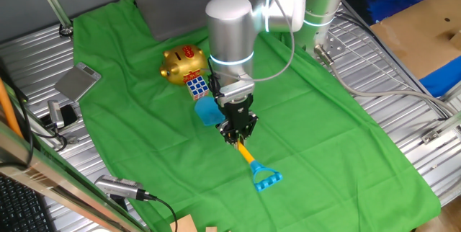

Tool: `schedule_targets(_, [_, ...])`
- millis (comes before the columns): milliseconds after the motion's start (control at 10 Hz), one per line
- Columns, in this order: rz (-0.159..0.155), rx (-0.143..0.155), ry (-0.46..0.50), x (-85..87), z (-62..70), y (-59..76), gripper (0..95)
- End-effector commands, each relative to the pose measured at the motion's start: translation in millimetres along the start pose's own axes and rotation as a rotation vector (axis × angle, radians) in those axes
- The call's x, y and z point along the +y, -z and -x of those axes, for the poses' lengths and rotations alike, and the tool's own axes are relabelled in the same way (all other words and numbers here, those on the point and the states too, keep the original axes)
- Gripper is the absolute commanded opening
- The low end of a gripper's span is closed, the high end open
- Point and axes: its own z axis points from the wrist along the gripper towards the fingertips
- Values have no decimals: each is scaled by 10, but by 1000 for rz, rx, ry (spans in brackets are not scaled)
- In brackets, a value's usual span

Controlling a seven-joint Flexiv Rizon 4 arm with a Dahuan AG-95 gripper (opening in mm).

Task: Use a shovel to scoop up an object

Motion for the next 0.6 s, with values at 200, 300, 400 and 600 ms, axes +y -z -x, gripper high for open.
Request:
schedule_targets(200, [0, -8, -11, 5, 19, 39, 0])
schedule_targets(300, [0, -6, -12, 5, 23, 46, 0])
schedule_targets(400, [0, -9, -20, 6, 24, 53, 0])
schedule_targets(600, [1, -4, -30, 8, 47, 87, 0])
